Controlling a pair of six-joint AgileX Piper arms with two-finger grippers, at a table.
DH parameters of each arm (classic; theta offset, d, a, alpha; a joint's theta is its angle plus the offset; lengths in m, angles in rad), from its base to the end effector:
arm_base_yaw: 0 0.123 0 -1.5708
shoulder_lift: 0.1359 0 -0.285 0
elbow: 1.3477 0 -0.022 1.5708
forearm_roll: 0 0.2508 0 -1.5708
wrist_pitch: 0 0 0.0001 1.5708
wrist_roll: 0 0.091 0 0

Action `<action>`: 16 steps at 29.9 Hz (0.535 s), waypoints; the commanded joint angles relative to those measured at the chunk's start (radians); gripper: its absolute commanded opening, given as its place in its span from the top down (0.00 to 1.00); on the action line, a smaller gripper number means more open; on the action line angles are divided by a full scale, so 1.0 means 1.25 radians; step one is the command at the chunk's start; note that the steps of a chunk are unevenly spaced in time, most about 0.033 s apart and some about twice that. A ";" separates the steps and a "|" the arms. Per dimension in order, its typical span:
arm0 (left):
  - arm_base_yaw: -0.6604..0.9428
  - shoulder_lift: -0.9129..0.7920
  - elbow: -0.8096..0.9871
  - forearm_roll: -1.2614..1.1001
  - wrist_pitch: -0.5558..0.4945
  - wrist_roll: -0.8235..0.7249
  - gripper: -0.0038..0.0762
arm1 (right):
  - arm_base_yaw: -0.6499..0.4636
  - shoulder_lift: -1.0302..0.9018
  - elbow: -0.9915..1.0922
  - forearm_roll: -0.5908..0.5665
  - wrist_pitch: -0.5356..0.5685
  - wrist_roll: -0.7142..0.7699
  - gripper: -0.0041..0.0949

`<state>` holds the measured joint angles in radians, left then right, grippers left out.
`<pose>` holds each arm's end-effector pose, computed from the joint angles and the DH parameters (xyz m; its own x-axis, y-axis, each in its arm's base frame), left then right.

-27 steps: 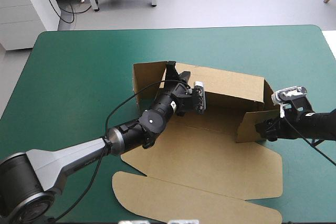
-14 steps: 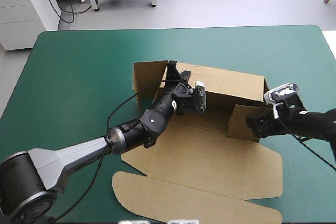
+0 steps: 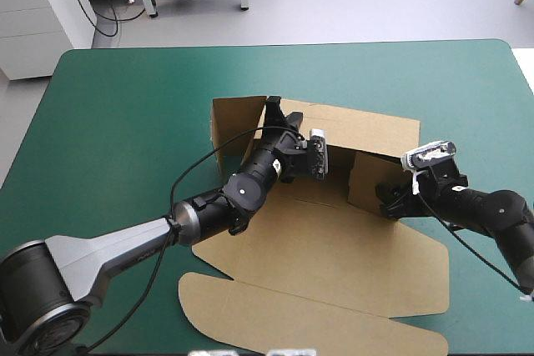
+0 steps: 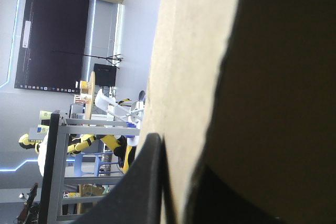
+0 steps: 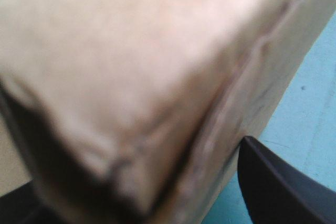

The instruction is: Fold the box

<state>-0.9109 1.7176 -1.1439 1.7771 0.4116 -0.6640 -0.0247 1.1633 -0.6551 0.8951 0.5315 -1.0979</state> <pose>0.2665 -0.2852 0.2665 0.3566 0.8987 -0.2552 0.4298 0.0847 0.8989 0.2220 0.0306 0.2567 -0.6009 -0.2357 -0.7638 -0.4408 0.8948 0.0707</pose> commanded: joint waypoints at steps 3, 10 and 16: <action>0.003 0.005 0.014 -0.066 -0.057 -0.019 0.96 | 0.008 -0.018 -0.019 0.043 -0.008 0.024 0.31; 0.003 0.005 0.014 -0.071 -0.057 -0.019 0.96 | 0.008 -0.018 -0.019 0.041 -0.026 0.025 0.31; 0.003 0.005 0.014 -0.071 -0.057 -0.051 0.96 | 0.008 -0.018 -0.019 0.045 -0.091 0.040 0.54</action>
<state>-0.9109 1.7186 -1.1443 1.7771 0.4127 -0.6721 -0.0223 1.1633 -0.6551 0.8970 0.4792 -1.0492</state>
